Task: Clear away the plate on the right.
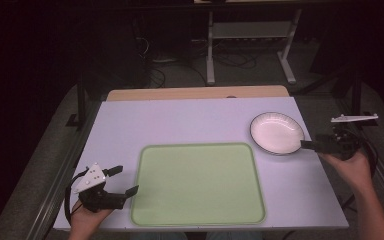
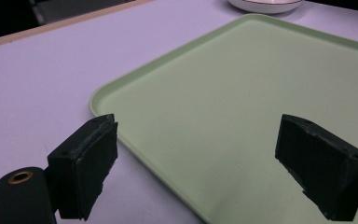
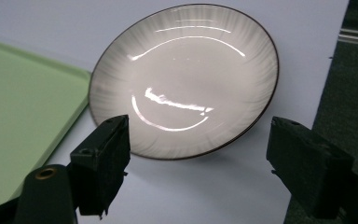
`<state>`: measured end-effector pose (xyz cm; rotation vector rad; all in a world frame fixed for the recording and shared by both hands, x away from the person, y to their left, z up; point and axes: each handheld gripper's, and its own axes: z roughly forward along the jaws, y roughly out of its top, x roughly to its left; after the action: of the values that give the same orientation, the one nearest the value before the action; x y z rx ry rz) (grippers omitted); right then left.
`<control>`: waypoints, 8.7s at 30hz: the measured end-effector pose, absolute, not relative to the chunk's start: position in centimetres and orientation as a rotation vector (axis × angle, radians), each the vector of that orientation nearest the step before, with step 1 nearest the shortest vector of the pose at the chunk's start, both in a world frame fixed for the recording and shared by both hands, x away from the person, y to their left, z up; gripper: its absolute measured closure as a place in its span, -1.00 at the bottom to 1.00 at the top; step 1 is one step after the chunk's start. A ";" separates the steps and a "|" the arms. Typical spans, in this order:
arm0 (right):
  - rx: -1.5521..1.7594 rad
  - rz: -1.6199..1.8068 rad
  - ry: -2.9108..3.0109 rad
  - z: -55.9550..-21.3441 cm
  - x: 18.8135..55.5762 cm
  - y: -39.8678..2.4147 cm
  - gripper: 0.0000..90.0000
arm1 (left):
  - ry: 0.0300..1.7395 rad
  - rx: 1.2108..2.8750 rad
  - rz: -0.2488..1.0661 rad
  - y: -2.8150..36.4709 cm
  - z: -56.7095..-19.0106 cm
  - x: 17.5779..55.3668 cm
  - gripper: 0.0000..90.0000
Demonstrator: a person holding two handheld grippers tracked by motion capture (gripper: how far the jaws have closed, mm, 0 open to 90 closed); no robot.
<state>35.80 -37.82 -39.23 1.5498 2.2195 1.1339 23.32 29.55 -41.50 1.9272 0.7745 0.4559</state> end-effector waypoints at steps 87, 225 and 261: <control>2.445 1.549 1.438 -46.3 39.4 -40.0 0.81 | 0.774 1.926 0.449 29.8 -41.5 23.5 -0.71; 1.681 1.914 2.244 -38.2 33.7 -15.2 0.70 | 0.782 1.893 0.471 30.2 -41.1 23.2 -0.70; 1.838 1.695 2.293 -43.8 35.0 -13.3 0.74 | 0.781 1.884 0.469 30.2 -41.1 23.1 -0.70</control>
<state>35.03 -13.32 -43.77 1.8385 2.2926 1.6946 23.10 30.25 -41.07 1.8842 0.7810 0.4693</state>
